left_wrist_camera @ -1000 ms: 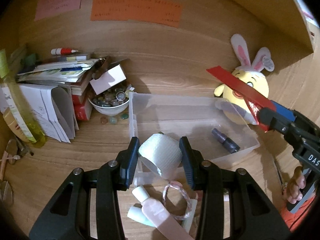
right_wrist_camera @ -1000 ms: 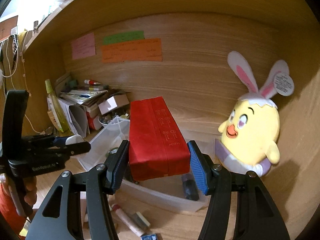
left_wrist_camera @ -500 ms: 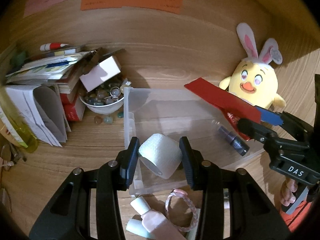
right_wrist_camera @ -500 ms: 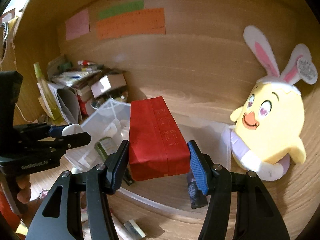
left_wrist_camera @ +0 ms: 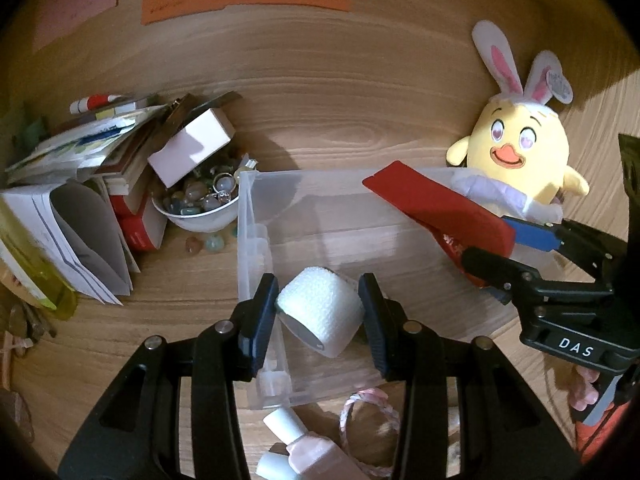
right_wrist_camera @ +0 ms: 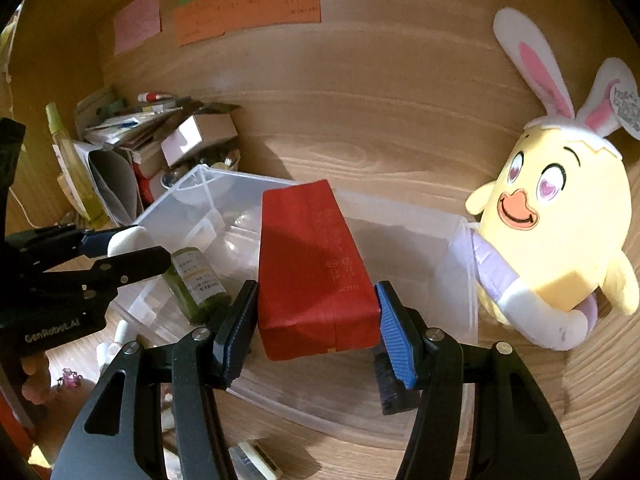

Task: Organize objects
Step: 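Carry the tape roll and red pouch into the clear box and release both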

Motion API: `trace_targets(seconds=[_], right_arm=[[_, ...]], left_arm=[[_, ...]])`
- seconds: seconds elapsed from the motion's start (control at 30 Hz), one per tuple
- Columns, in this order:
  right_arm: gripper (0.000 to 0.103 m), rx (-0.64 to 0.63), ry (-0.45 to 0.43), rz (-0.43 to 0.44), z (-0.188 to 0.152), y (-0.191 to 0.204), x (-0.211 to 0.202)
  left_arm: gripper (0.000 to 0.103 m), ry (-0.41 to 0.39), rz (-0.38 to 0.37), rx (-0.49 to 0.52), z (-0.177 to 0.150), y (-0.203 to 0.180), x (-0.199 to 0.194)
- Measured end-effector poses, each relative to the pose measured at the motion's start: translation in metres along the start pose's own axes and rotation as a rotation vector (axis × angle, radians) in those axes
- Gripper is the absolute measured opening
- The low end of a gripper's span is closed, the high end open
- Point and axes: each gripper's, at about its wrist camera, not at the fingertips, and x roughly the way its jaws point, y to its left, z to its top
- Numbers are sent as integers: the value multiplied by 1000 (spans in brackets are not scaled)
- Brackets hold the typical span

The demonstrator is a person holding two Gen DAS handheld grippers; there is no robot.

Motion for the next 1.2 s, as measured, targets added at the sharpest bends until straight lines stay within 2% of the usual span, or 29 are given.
trace_targets(seconds=[0.07, 0.17, 0.47, 0.53, 0.6, 0.73, 0.83, 1.0, 1.13, 1.2], right_arm=[[54, 4, 11, -1, -1, 0, 3], [54, 11, 29, -2, -2, -2, 8], [54, 22, 62, -16, -7, -3, 18], [54, 25, 65, -17, -7, -3, 19], [55, 26, 67, -16, -7, -3, 20], [55, 37, 80, -10, -6, -5, 21], [55, 36, 86, -11, -6, -5, 21], [63, 24, 85, -20, -5, -4, 14], [68, -8, 56, -59, -3, 2, 1], [74, -24, 37, -72, -4, 6, -9]], left_arm=[[44, 0, 4, 7, 0, -2, 0], [56, -1, -8, 9, 0, -3, -1], [62, -4, -23, 12, -2, -3, -10], [66, -18, -27, 11, -2, -2, -17], [74, -40, -13, 12, -4, -1, -25], [77, -72, 10, 21, -7, 1, -40], [87, -75, 23, 11, -12, 6, -47], [88, -68, 38, -8, -18, 17, -55], [88, -66, 40, -31, -22, 26, -63], [93, -66, 39, -39, -24, 30, -67]])
